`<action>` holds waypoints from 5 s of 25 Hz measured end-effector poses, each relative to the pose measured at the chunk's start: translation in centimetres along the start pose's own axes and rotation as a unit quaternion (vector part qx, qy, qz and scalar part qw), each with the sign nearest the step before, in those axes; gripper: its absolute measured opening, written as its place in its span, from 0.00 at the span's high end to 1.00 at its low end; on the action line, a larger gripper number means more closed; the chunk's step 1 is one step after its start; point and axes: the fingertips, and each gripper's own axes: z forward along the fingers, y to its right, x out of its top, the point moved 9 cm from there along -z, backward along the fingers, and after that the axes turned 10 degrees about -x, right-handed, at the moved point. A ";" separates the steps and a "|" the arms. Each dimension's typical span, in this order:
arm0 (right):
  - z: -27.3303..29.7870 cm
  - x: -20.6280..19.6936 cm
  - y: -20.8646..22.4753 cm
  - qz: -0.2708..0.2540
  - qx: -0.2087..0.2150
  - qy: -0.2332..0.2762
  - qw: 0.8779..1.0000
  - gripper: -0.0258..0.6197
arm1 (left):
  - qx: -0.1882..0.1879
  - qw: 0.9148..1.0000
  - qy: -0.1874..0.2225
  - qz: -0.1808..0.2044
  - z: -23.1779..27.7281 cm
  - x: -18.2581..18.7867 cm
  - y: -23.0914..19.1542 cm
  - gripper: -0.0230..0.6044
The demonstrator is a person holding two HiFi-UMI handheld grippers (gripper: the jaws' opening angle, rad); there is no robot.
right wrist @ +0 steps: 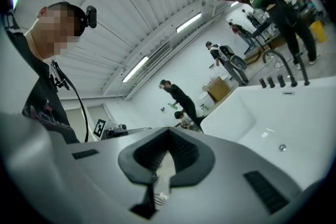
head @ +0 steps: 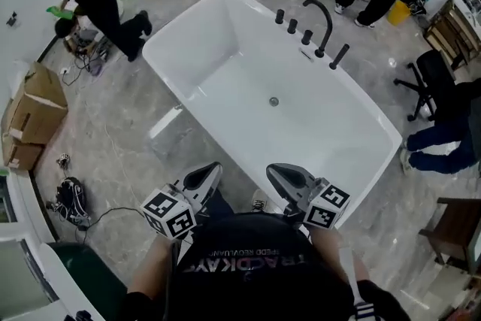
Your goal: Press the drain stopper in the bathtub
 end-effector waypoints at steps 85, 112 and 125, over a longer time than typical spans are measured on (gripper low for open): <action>30.7 -26.0 66.8 -0.120 -0.426 -0.326 0.835 0.94 | -0.245 0.880 -0.299 0.276 28.1 -13.2 -37.7 0.95; 32.8 -27.6 70.2 -0.088 -0.442 -0.332 0.829 0.94 | -0.194 0.904 -0.357 0.131 27.8 -12.8 -41.4 0.95; 33.2 -28.0 70.5 -0.088 -0.452 -0.321 0.828 0.94 | -0.192 0.906 -0.349 0.144 28.1 -12.5 -41.2 0.95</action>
